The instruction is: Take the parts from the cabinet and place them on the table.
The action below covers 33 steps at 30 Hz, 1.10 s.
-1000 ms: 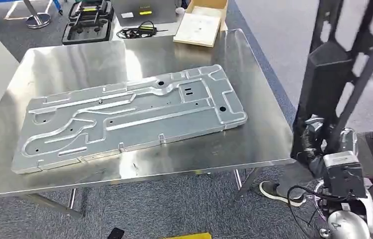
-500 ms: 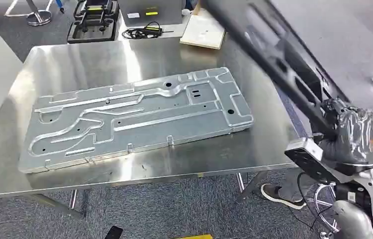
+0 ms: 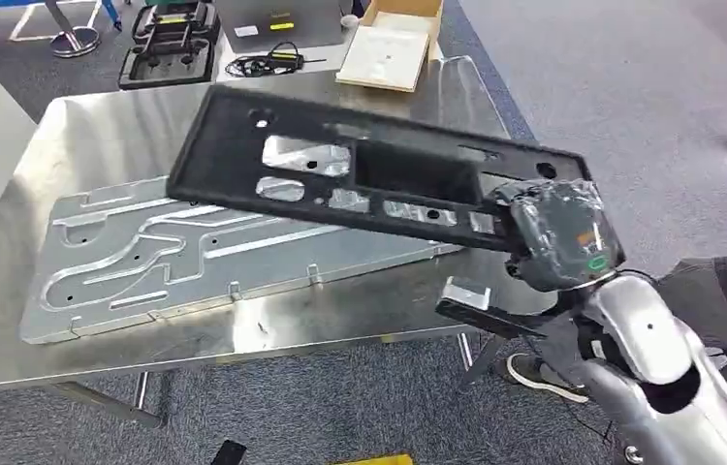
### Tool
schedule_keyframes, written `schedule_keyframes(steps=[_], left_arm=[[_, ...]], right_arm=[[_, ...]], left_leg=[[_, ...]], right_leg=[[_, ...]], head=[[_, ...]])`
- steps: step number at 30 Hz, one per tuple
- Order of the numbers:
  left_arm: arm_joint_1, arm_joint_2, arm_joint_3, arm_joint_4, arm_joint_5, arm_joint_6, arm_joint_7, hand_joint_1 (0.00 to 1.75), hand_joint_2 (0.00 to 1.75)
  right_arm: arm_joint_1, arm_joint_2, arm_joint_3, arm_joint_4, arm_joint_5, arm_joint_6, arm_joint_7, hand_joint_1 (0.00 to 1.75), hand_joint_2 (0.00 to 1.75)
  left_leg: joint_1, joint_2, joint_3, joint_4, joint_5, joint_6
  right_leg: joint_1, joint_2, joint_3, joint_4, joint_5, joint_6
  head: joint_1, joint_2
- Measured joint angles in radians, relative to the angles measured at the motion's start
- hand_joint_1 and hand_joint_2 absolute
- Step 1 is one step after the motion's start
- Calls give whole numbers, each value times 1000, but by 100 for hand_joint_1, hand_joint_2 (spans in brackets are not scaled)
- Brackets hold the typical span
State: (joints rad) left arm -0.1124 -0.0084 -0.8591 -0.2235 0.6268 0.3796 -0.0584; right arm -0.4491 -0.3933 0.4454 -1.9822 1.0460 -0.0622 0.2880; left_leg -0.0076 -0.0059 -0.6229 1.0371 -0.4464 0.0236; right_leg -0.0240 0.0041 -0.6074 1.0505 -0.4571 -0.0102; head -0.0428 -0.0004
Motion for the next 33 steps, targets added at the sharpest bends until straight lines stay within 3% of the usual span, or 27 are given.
schedule_keyframes(steps=[1,4,5,6,7,9,10,11,12,14,15,16,17,19,21,22,24,25,26,27,28,30,31,33], left_arm=[[-6,0,0,0,-3,-3,0,0,175],[-21,0,-1,0,-13,-15,7,0,175],[-27,-3,-1,0,-17,-19,8,0,175],[-33,-6,-1,0,-20,-22,9,0,175],[-39,-6,-2,0,-21,-26,10,0,175],[-52,-6,-4,0,-30,-41,10,0,175],[-58,-8,-5,0,-34,-47,11,0,175],[-63,-10,-6,0,-39,-51,13,0,175],[-69,-13,-8,0,-42,-54,16,0,175],[-77,-18,-10,0,-51,-55,24,0,175],[-80,-18,-14,0,-55,-55,28,0,175],[-86,-18,-20,0,-58,-55,30,0,175],[-89,-18,-25,0,-61,-55,33,0,175],[-94,-18,-26,0,-62,-55,33,0,175],[-95,-17,-26,0,-62,-55,29,0,175],[-95,-17,-27,0,-63,-55,27,0,175],[-95,-17,-27,0,-63,-57,26,0,175],[-93,-17,-29,0,-63,-60,23,0,175],[-91,-17,-30,0,-63,-63,21,0,175],[-89,-18,-31,0,-61,-65,19,0,175],[-88,-17,-33,0,-61,-66,16,0,175],[-87,-17,-33,0,-56,-68,5,0,175],[-88,-17,-34,0,-53,-69,2,0,175],[-87,-17,-34,0,-53,-72,-2,0,175]], right_arm=[[-29,6,30,18,0,12,-3,175,175],[-108,40,115,101,-10,47,-35,175,175],[-132,50,141,125,-13,53,-45,175,175],[-148,56,164,147,-20,56,-56,175,175],[-168,68,189,168,-28,63,-70,175,175],[-214,104,254,237,-27,84,-100,175,175],[-231,129,287,281,-27,82,-116,175,175],[-245,156,319,328,-27,71,-130,175,175],[-258,181,349,375,-26,58,-142,175,175],[-283,218,401,463,-24,25,-162,175,175],[-297,232,419,516,-22,6,-172,175,175],[-314,245,434,561,-14,-10,-176,175,175],[-330,263,447,609,-3,-19,-179,175,175],[-343,282,469,696,4,-28,-184,175,175],[-345,286,477,751,1,-27,-187,175,175],[-348,287,478,786,0,-26,-189,175,175],[-350,289,479,833,0,-22,-190,175,175],[-350,289,482,858,1,-20,-190,175,175],[-350,289,487,882,5,-18,-189,175,175],[-350,288,493,904,8,-14,-189,175,175],[-350,288,495,919,11,-10,-189,175,175],[-355,288,495,940,26,2,-186,175,175],[-360,287,495,952,32,8,-185,175,175],[-363,283,495,972,44,18,-183,175,175]], left_leg=[[-5,-1,9,-13,-2,2],[-10,-2,7,-21,3,11],[-1,-1,20,-42,14,17],[0,-1,28,-55,20,19],[2,0,30,-59,22,25],[1,0,29,-58,21,27],[0,0,29,-58,20,29],[0,-1,29,-56,19,29],[1,-2,29,-52,17,27],[5,-9,29,-38,6,19],[6,-11,27,-27,-1,12],[-2,-12,15,-14,-6,5],[0,-13,7,-14,-3,1],[1,-12,8,-16,0,-6],[4,-12,2,-4,-15,-14],[4,-8,-15,37,-41,-22],[11,-6,-93,192,-104,-32],[13,-4,-130,257,-119,-34],[14,-3,-148,279,-113,-35],[16,-2,-145,259,-88,-36],[18,-2,-118,192,-42,-35],[18,-2,-35,15,43,-28],[14,-5,-12,-8,23,-25],[7,-4,-14,-20,23,-18]], right_leg=[[4,1,-4,0,2,5],[-1,-1,-2,-12,9,22],[7,-3,0,-15,7,31],[3,-5,-6,2,-5,29],[4,-5,-28,48,-34,29],[4,-5,-105,202,-98,30],[4,-5,-136,257,-110,32],[4,-5,-145,269,-100,33],[3,-5,-131,235,-66,34],[1,-6,-58,78,26,33],[2,-6,-31,18,30,30],[6,-5,-20,6,20,27],[6,-2,-26,9,17,17],[11,-1,-28,4,17,10],[3,-6,-18,-8,22,0],[2,-6,-17,-10,23,-6],[3,-5,-17,-10,22,-9],[3,-4,-17,-10,21,-10],[3,-3,-16,-10,21,-10],[3,-1,-15,-10,20,-10],[2,2,-13,-10,18,-9],[1,7,-6,-10,14,-2],[5,8,-7,-12,13,4],[2,10,-7,-16,16,16]], head=[[0,0],[-1,0],[2,0],[0,0],[2,0],[4,0],[3,0],[4,0],[4,0],[4,0],[4,0],[6,0],[4,0],[4,0],[5,0],[-3,0],[-3,0],[-2,0],[-3,0],[-2,0],[-2,0],[-3,0],[-1,0],[-1,0]])
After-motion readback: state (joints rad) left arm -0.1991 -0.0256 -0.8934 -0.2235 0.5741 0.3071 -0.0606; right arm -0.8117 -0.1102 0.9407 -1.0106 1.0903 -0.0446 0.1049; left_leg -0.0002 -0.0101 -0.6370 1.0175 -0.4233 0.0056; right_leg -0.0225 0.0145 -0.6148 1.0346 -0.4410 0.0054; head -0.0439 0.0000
